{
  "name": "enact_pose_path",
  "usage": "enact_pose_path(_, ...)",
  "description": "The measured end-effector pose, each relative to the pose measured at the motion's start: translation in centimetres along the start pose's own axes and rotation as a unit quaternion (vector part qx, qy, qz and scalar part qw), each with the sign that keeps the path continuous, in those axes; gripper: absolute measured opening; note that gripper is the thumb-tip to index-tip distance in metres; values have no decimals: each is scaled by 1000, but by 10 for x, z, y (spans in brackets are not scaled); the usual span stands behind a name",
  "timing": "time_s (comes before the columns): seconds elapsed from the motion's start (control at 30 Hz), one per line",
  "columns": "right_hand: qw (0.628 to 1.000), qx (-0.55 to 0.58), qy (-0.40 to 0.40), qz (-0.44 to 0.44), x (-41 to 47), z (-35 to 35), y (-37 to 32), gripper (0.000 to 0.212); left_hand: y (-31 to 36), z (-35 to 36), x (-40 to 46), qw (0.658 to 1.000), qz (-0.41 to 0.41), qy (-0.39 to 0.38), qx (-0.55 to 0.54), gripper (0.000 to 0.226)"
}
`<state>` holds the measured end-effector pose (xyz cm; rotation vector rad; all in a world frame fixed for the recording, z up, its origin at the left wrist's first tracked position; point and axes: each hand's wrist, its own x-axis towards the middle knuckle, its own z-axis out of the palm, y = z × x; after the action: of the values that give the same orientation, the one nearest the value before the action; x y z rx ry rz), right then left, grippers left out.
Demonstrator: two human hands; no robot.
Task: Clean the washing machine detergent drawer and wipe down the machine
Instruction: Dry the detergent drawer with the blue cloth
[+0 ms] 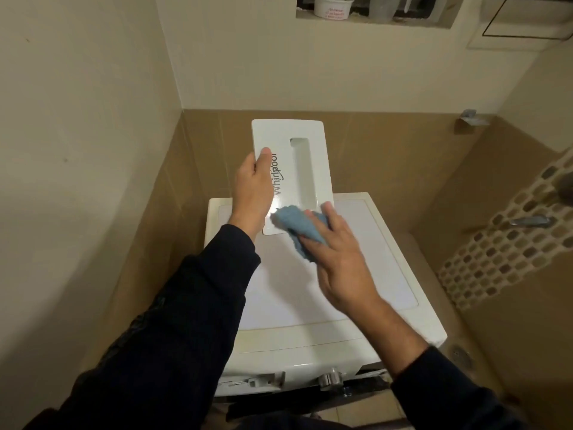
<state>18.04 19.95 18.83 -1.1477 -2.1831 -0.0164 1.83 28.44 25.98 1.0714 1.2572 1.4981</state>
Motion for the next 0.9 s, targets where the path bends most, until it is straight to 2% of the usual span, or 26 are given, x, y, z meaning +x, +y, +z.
enact_pose_path(0.1,996,32,57,61,15,-28,20,47,-3,-1,0,1000,10,-17,17,33)
enact_pose_path(0.17,985,21,117,126,33,-54,29,40,-4,4,1,996,34,-60,65,41)
enact_pose_path(0.23,969,-1,136,206,55,-79,39,41,-2,10,2,983,67,-116,125,45)
enact_pose_path(0.33,962,-1,103,252,85,-104,50,43,6,14,6,943,123,-200,236,35)
enact_pose_path(0.4,970,17,59,235,99,-115,51,54,12,13,11,905,148,-254,308,29)
enact_pose_path(0.53,979,28,-77,185,107,-112,49,82,23,6,23,826,132,-361,412,29)
enact_pose_path(0.57,975,43,-108,187,106,-108,47,78,25,7,26,802,130,-379,444,28)
enact_pose_path(0.63,968,39,-153,194,103,-97,43,55,29,7,29,761,127,-400,495,24)
enact_pose_path(0.73,964,-23,-181,196,99,-84,41,31,29,9,29,727,118,-422,530,30)
enact_pose_path(0.83,955,30,-194,224,91,-76,41,23,24,8,26,716,109,-428,541,22)
enact_pose_path(0.9,946,100,-177,252,85,-70,41,18,16,5,24,726,108,-420,533,18)
